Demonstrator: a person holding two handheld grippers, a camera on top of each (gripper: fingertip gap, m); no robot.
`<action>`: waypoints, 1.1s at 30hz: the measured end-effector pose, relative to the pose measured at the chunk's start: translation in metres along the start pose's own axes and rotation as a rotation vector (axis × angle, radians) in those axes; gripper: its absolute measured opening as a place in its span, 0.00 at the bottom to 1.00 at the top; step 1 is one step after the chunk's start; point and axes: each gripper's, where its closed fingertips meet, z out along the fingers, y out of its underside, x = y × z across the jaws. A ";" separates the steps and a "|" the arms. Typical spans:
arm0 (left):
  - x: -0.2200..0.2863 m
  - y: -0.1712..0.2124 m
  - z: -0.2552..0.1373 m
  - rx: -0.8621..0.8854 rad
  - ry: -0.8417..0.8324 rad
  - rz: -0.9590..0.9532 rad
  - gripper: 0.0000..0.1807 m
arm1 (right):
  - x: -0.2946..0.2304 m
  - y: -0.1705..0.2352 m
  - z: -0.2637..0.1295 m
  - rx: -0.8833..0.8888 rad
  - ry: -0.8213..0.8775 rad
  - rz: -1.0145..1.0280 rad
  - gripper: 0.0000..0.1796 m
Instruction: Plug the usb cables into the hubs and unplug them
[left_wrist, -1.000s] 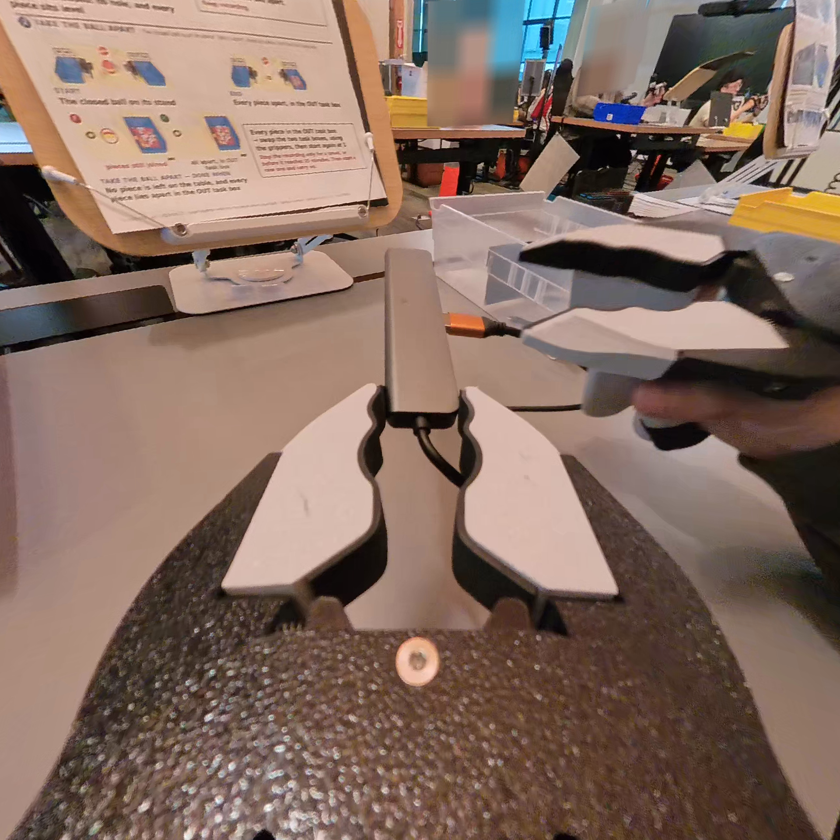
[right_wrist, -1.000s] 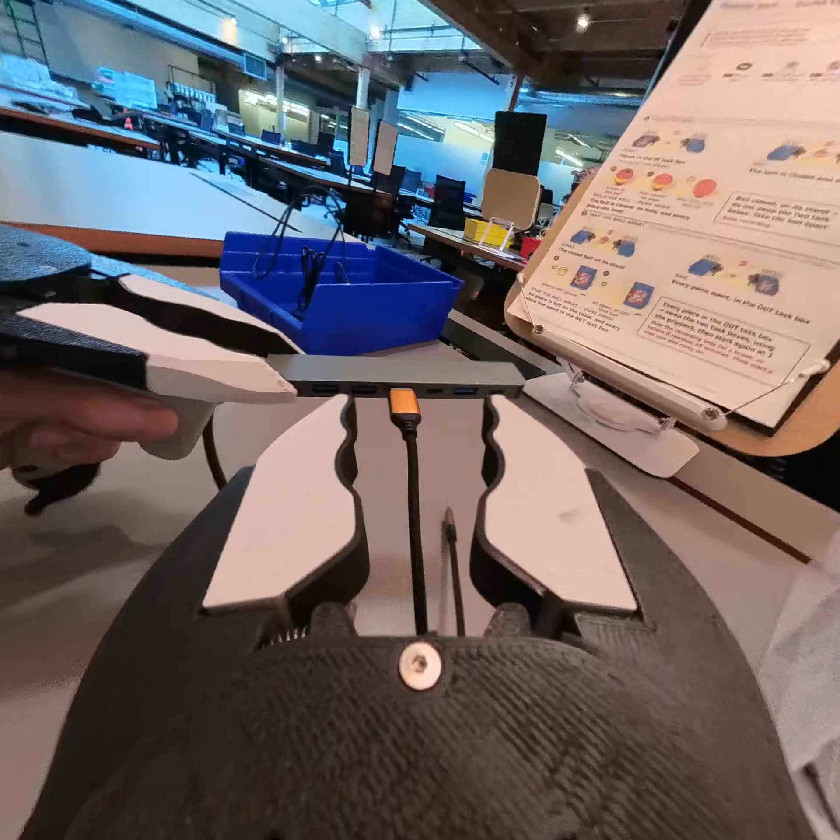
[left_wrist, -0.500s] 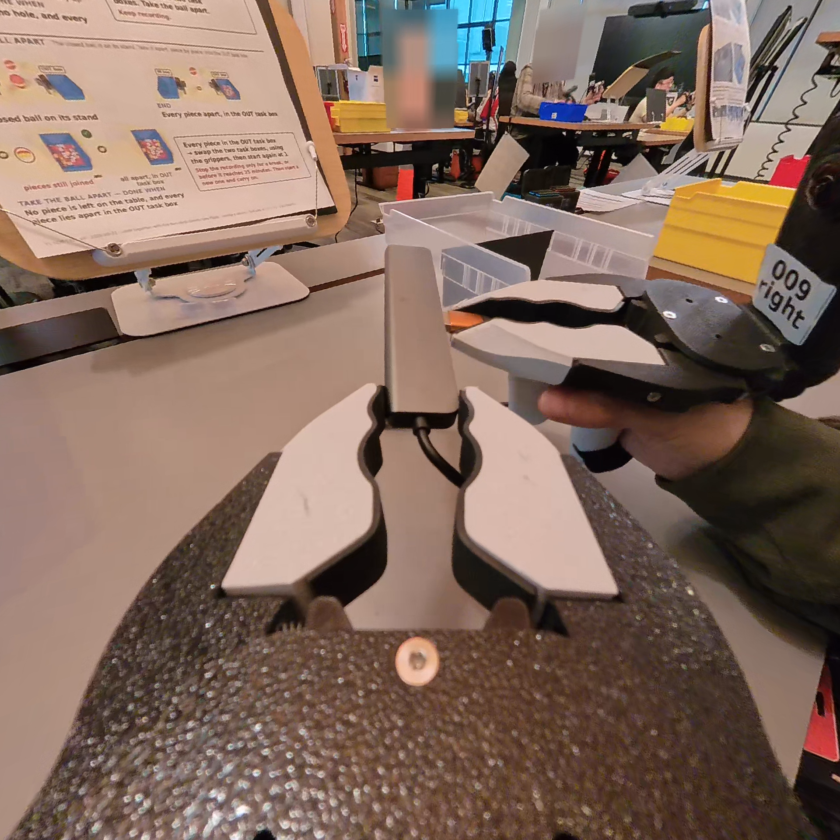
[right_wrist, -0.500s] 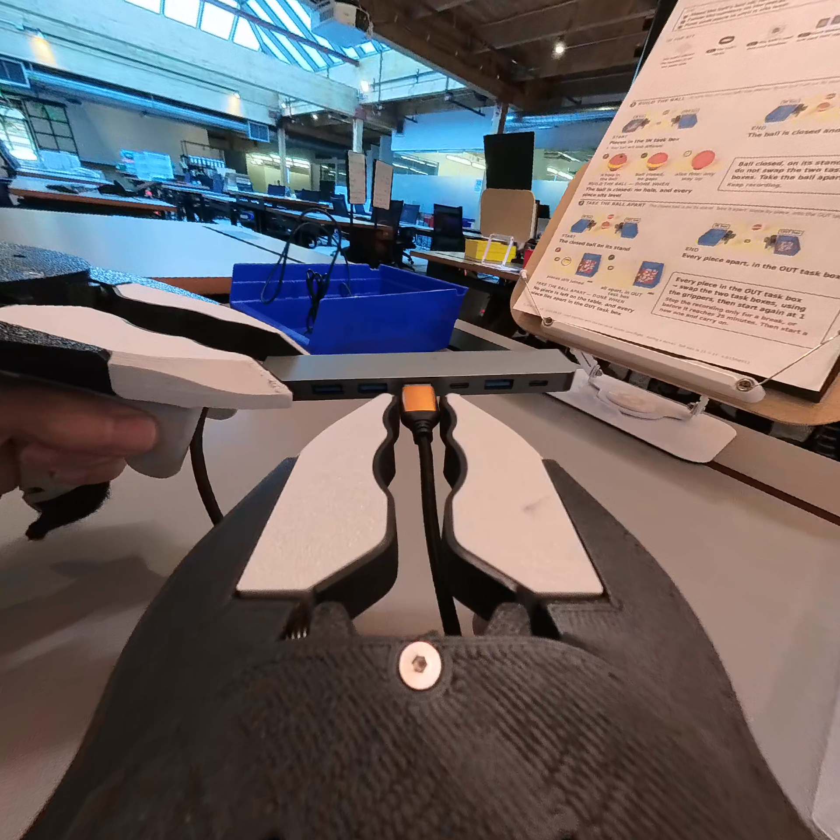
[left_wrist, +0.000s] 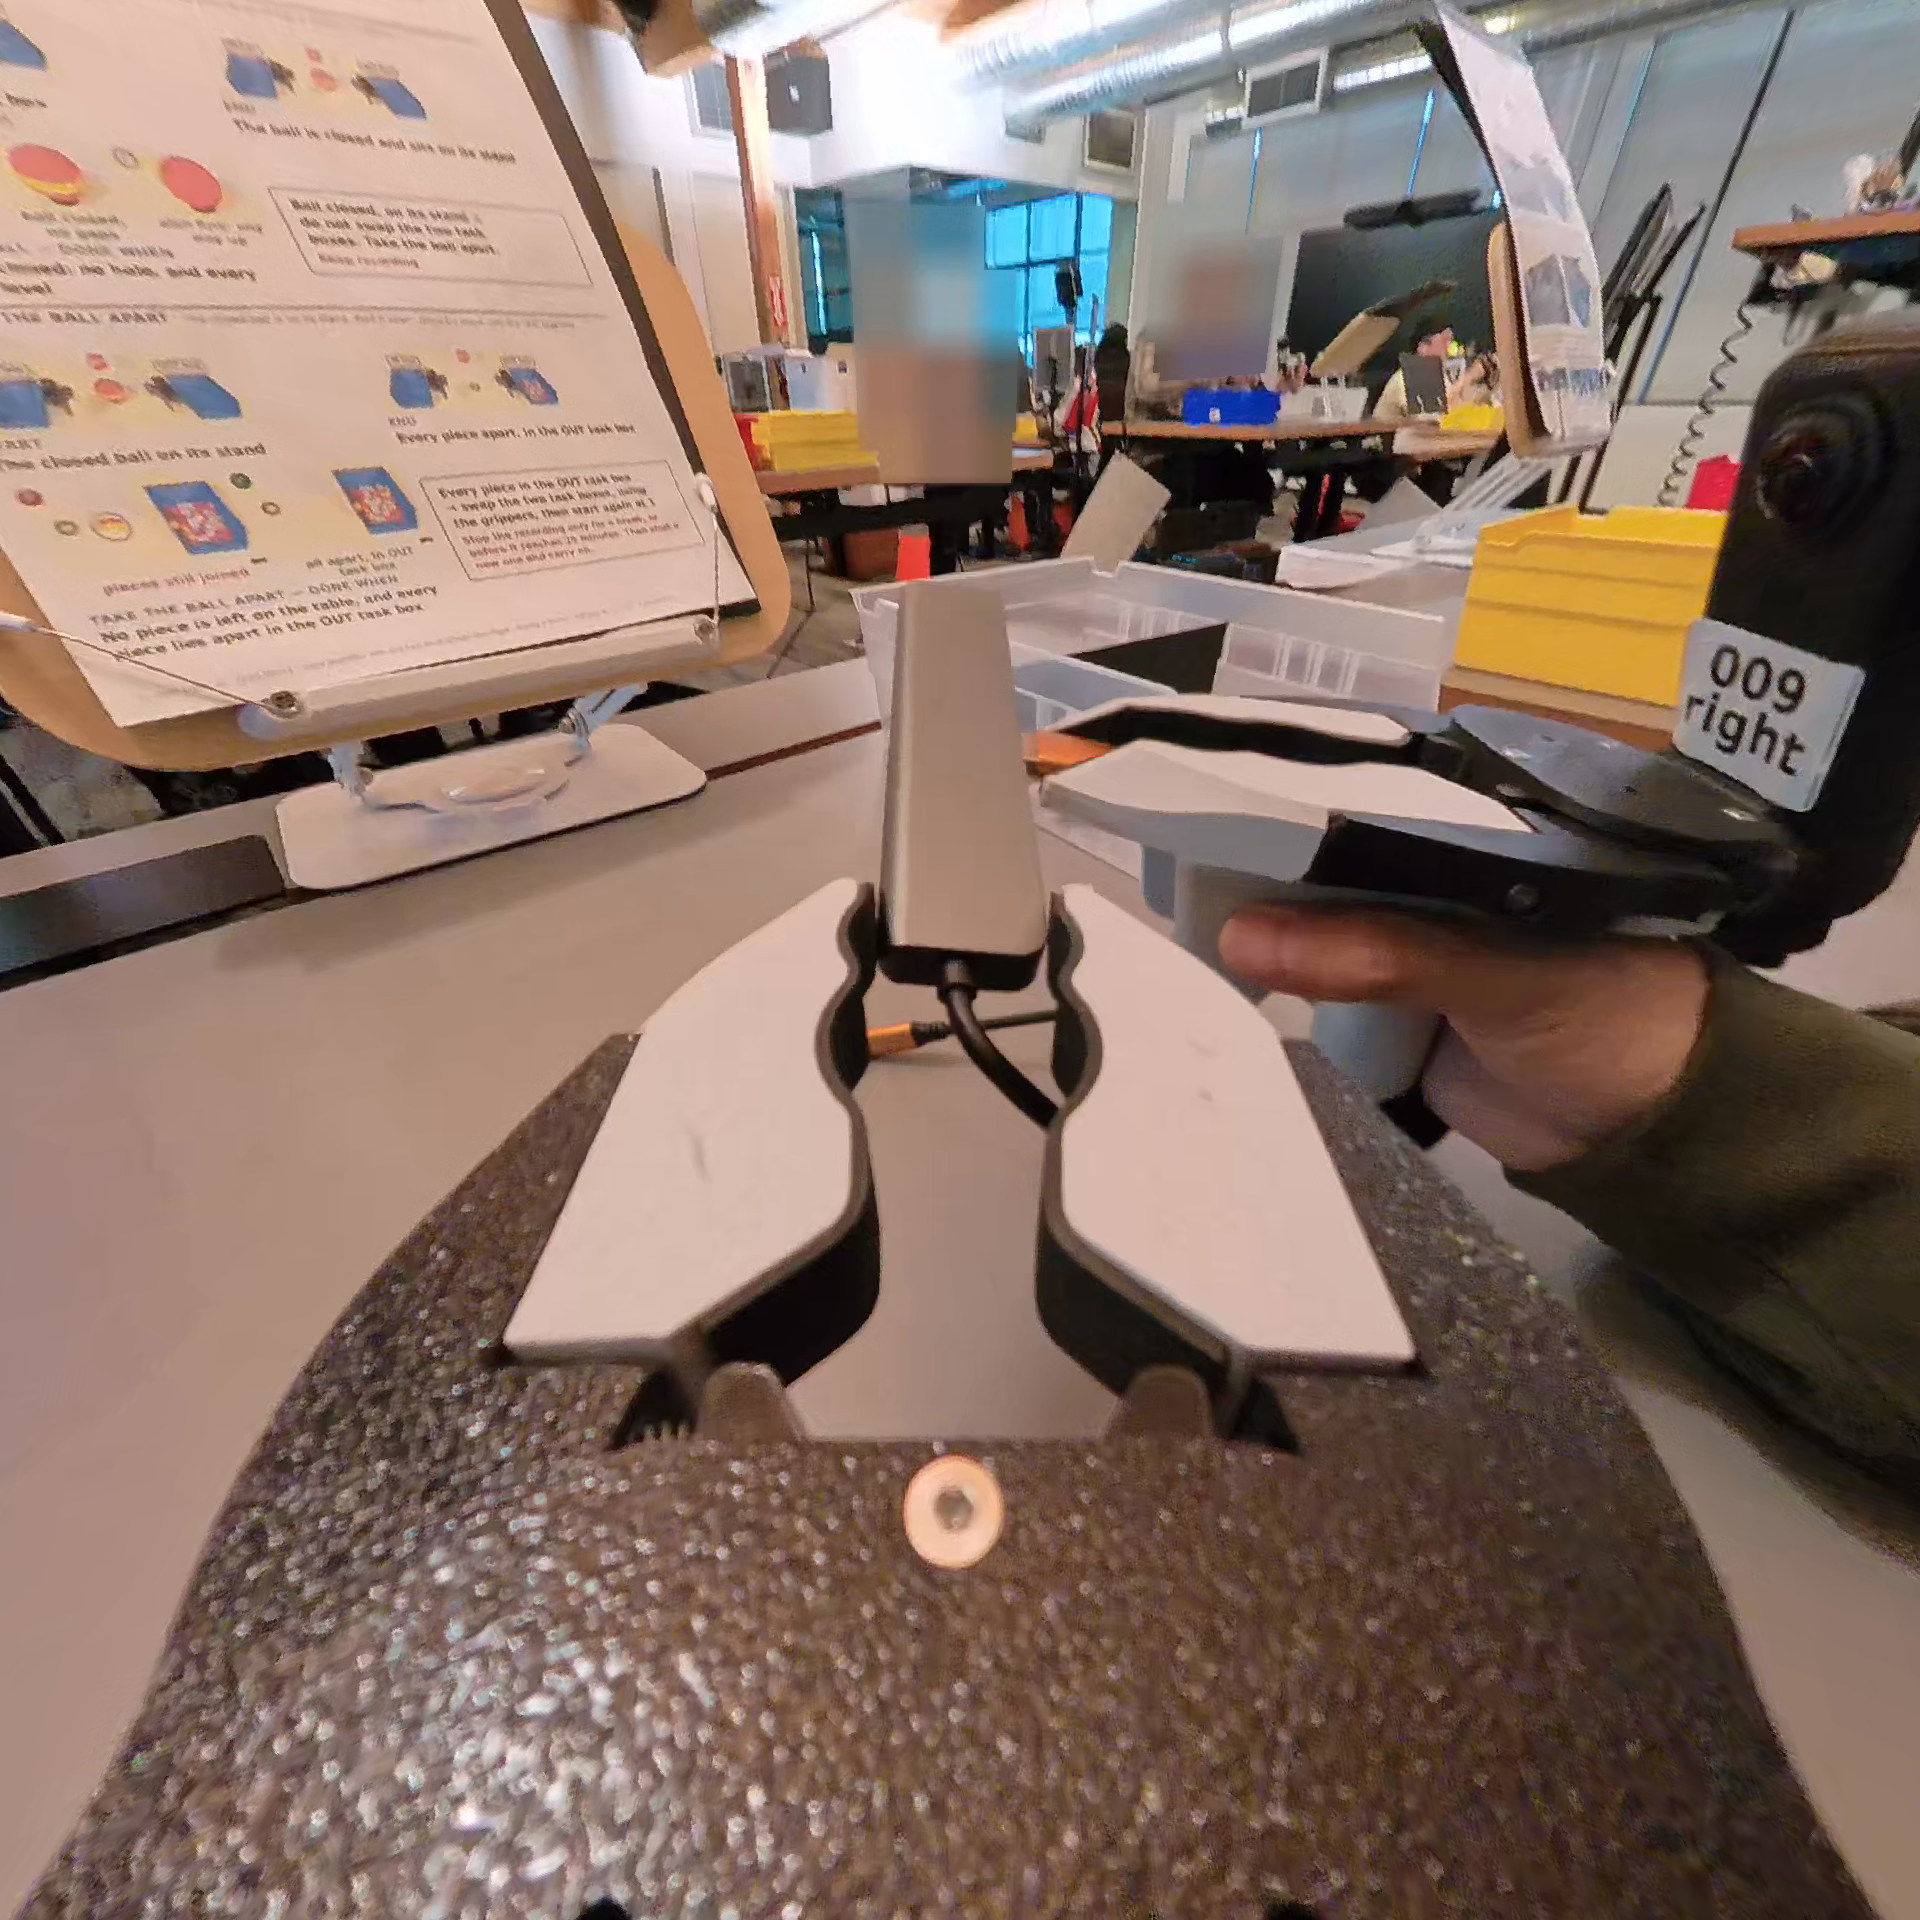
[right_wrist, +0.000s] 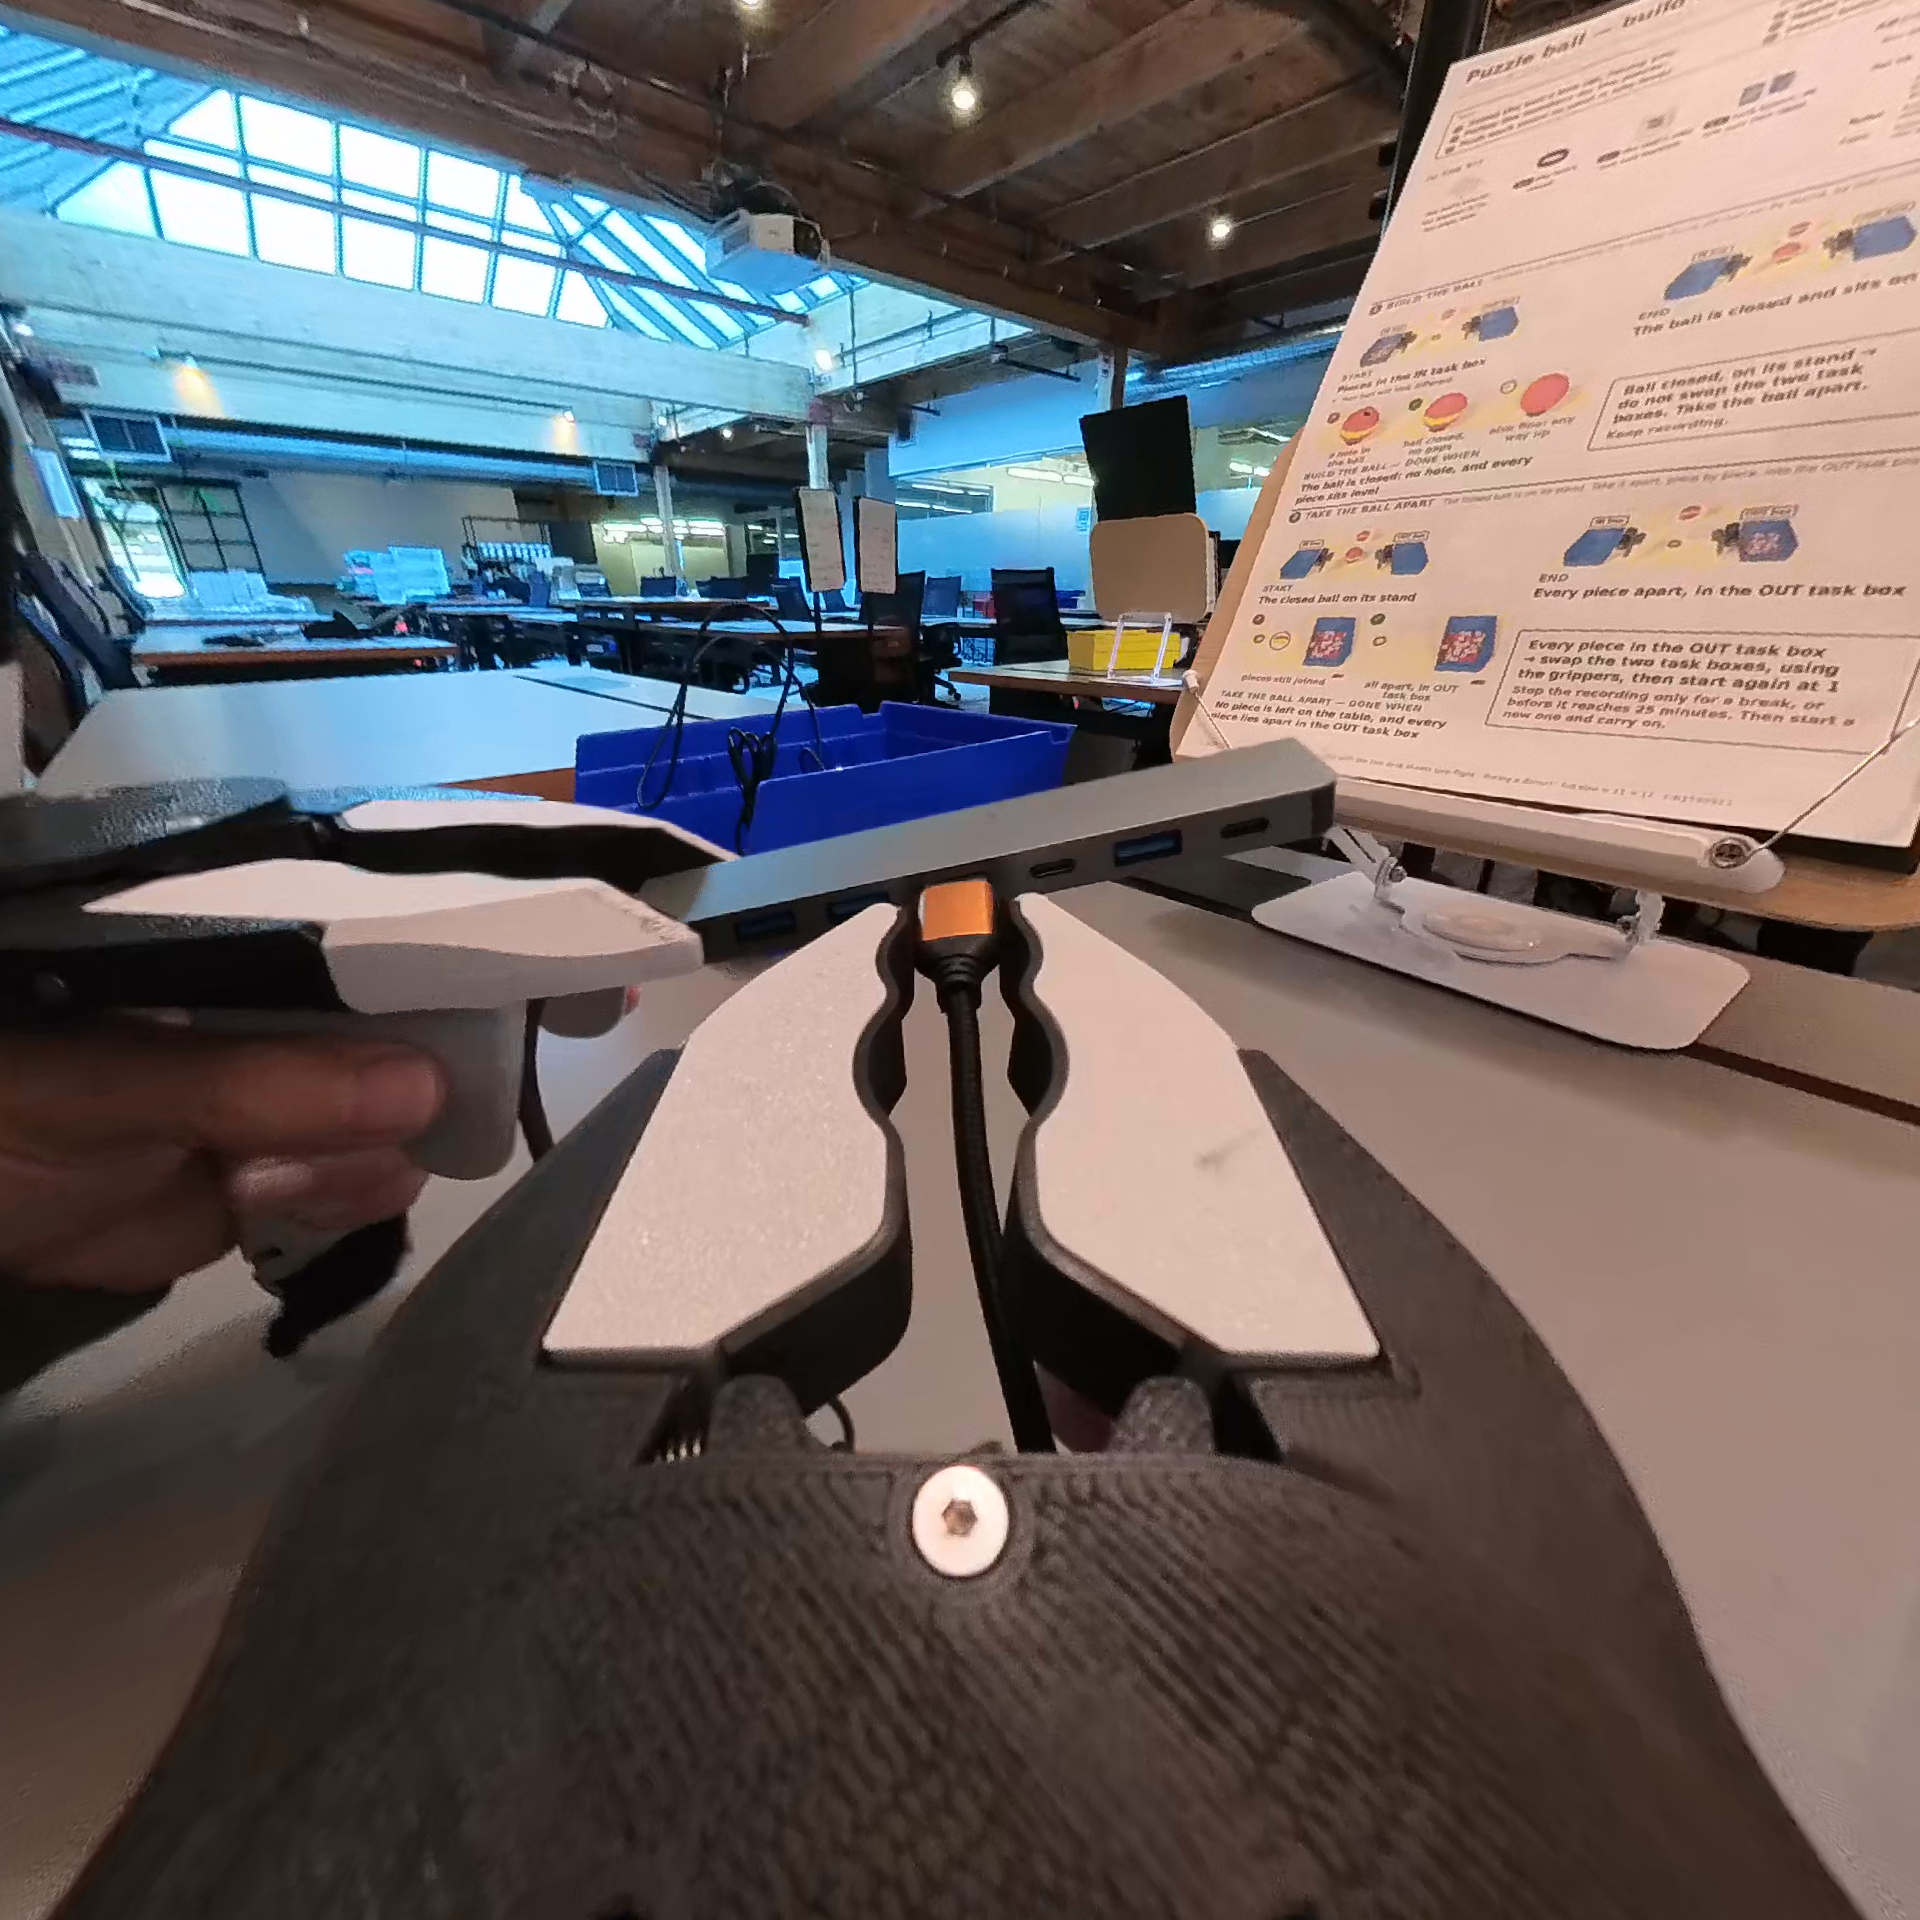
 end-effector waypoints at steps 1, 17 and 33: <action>-0.001 0.000 0.000 0.012 -0.009 0.002 0.18 | -0.003 0.001 0.001 -0.003 -0.009 0.014 0.09; -0.012 -0.005 -0.005 0.091 -0.096 0.117 0.22 | -0.029 0.005 0.009 -0.091 -0.125 0.026 0.09; -0.069 -0.005 -0.029 0.086 -0.314 -0.059 0.18 | -0.011 0.005 0.000 -0.054 -0.030 -0.014 0.09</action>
